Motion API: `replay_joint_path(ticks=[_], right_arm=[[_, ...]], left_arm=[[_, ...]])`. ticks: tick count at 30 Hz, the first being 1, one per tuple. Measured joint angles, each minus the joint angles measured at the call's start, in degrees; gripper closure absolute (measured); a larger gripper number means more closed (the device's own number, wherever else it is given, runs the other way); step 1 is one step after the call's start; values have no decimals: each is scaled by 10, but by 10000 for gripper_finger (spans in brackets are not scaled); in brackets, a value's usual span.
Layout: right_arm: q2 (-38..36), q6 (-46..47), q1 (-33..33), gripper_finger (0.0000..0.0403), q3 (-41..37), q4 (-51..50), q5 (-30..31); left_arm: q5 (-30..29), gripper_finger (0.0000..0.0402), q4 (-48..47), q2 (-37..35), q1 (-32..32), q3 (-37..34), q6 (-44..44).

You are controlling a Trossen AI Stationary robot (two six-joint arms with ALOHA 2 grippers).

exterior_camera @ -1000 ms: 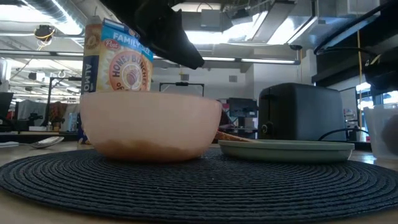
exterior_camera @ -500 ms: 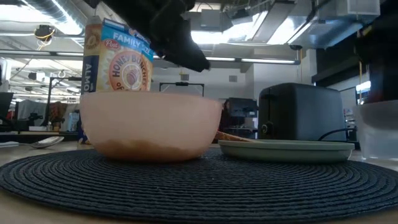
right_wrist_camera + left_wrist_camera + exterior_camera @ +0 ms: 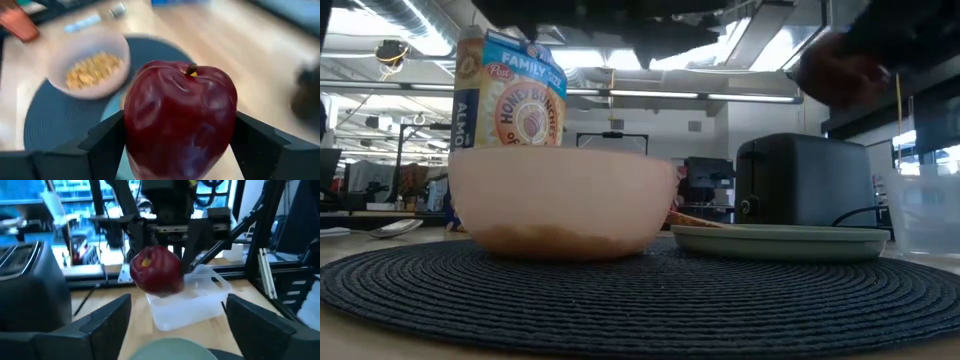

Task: Arrange a breakfast setting
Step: Put the red apple on the light blue plate to the right of the toasted bread

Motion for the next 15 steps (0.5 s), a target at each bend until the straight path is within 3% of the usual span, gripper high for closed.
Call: replay_joint_path(ticks=[3,6,11,15], right_arm=[[10,-92,0,104,-5,86,36],[13,-125,0,104,-5,131,44],[14,-79,0,103,-5,155,70],[14,-48,0,103,-5,186,74]], left_arm=[[8,66,63,37,6,0,48],[-3,45,102,69,-1,0,145],[-16,23,166,99,-29,0,365],[-47,16,222,115,-45,10,442]])
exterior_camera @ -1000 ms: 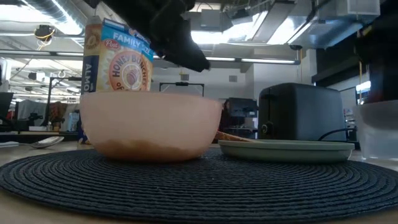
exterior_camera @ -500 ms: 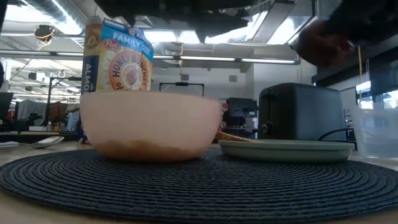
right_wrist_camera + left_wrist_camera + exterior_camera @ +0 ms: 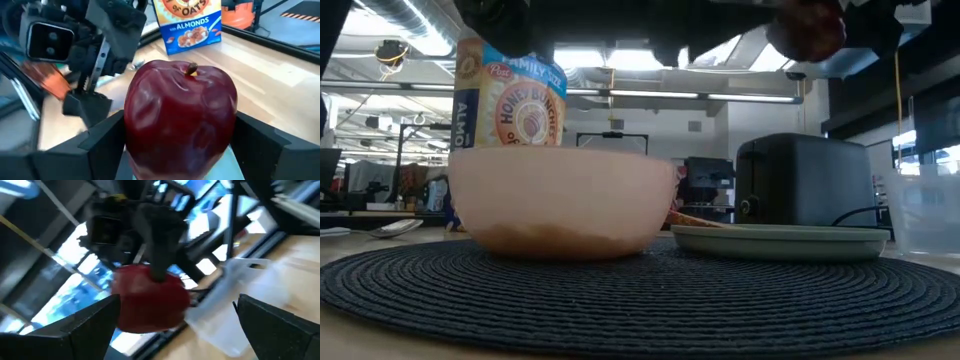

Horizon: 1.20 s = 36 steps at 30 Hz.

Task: Arrange a breakfast setting
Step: Put the red apple on the light blue plate to the right of the toasted bread

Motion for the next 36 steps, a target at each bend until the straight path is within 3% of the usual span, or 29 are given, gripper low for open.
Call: replay_joint_path(ticks=[3,7,12,16,26,28,32,36], right_arm=[[3,5,0,103,0,29,-1],[3,11,0,103,0,42,-7],[3,18,0,102,0,37,-8],[3,-25,0,102,0,26,-23],[34,-180,1,102,0,-45,-35],[51,-212,1,102,0,-34,-29],[86,-241,1,102,0,-28,-2],[106,-244,1,102,0,-27,28]], left_arm=[[-20,11,4,5,2,24,2],[-1,3,-46,10,10,54,-18],[-63,4,-52,8,16,66,-42],[-63,4,-61,8,16,69,-52],[-30,8,-71,8,20,70,-256],[-13,18,-74,8,34,70,-312],[83,58,-81,8,63,70,-460],[161,119,-82,8,79,70,-521]])
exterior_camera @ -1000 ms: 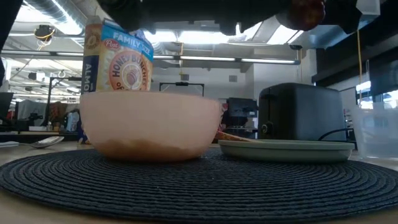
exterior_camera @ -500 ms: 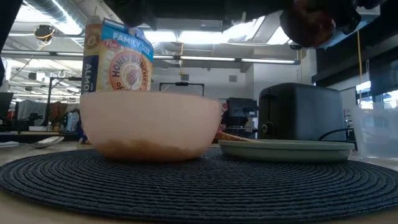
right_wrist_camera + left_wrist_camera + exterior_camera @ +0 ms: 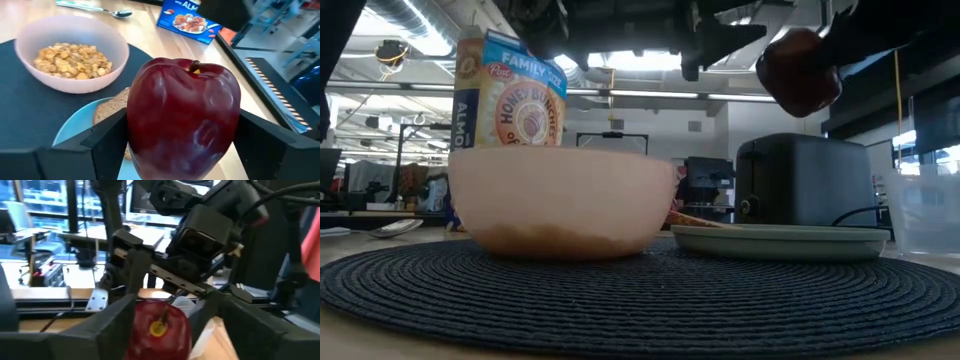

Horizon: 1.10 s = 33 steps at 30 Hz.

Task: Arrange a breakfast setting
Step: Put the red apple on the light blue plate to the right of the toasted bread

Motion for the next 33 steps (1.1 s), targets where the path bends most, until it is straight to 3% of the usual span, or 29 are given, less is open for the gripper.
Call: replay_joint_path(ticks=[6,11,33], right_arm=[[2,2,0,102,0,19,0],[2,-16,0,102,0,37,-15],[2,-98,-1,102,0,93,-21]], left_arm=[[-2,229,-5,0,-15,0,113],[-42,279,-5,0,-23,0,144],[-26,261,-60,1,-20,31,136]])
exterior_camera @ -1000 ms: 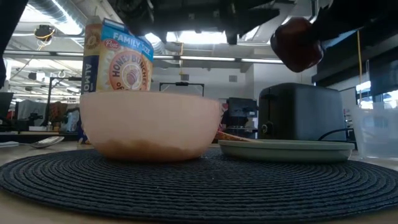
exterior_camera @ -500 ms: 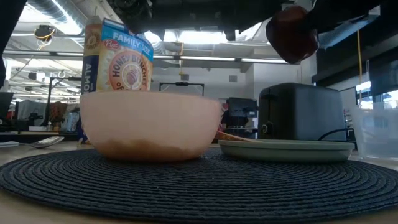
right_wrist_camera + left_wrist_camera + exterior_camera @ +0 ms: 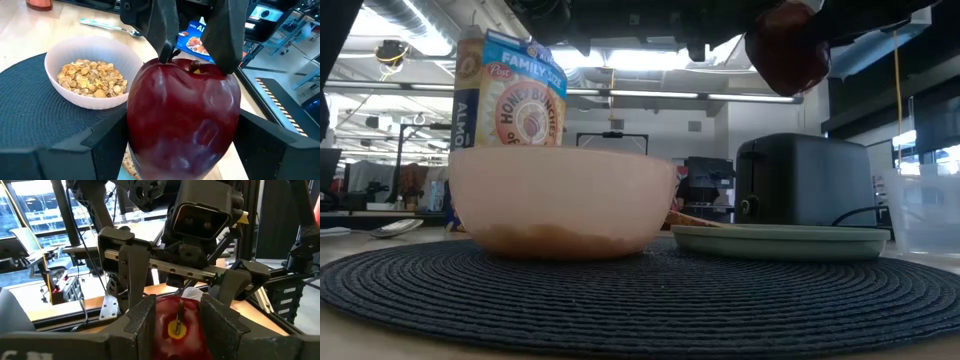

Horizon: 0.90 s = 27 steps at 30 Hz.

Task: Arrange a breakfast setting
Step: Put the red apple on the light blue plate to the right of the toasted bread

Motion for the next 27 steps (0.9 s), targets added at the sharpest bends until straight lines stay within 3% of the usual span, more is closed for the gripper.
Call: replay_joint_path(ticks=[6,13,27], right_arm=[[0,-3,0,102,0,-1,0],[1,1,1,102,-2,-15,-17],[1,25,0,102,-1,-5,-3]], left_arm=[[4,260,2,10,4,4,0],[35,260,-39,69,5,72,-2],[44,284,-110,48,9,84,11]])
